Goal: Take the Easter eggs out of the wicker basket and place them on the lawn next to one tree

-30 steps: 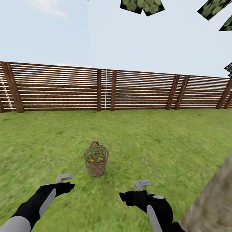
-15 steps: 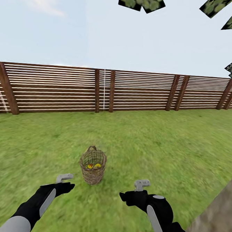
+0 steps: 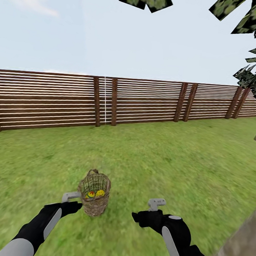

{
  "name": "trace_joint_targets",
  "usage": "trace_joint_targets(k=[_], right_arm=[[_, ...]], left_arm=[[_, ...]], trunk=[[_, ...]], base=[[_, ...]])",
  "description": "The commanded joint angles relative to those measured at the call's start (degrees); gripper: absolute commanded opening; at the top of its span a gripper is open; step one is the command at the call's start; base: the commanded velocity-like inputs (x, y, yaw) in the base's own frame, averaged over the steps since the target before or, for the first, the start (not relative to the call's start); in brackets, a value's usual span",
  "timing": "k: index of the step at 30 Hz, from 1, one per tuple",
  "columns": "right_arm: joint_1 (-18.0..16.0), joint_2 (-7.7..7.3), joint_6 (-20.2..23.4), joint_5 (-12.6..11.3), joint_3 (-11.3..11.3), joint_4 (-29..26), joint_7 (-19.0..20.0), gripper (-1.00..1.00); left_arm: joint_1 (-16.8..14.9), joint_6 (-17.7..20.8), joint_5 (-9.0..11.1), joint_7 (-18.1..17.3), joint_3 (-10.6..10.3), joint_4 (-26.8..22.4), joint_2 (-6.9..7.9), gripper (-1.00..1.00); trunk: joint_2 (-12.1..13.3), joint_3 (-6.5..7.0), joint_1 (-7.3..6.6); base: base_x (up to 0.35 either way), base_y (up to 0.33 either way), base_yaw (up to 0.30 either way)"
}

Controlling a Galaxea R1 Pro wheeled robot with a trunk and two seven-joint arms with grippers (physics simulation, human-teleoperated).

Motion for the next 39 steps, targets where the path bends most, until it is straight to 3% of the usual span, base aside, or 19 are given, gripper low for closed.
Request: trace_joint_targets(k=[1, 22, 39], right_arm=[[-0.06, 0.01, 0.25, -0.39, 0.02, -0.06, -0.37, 1.00], [-0.06, -0.01, 0.22, -0.40, -0.06, -0.06, -0.37, 1.00], [-0.06, -0.01, 0.19, -0.47, -0.20, -0.06, -0.37, 1.00]], left_arm=[[-0.04, 0.31, 0.26, -0.09, 0.04, -0.07, 0.02, 1.00], [-0.05, 0.36, 0.26, -0.10, 0.04, -0.18, 0.02, 1.00], [-0.03, 0.40, 0.26, -0.18, 0.04, -0.30, 0.03, 1.00]], trunk=[[-0.13, -0.13, 0.07], [-0.13, -0.08, 0.07], [-0.13, 0.71, 0.07]], base=[[0.317, 0.169, -0.034], [0.297, 0.190, -0.011], [0.038, 0.313, -0.211]])
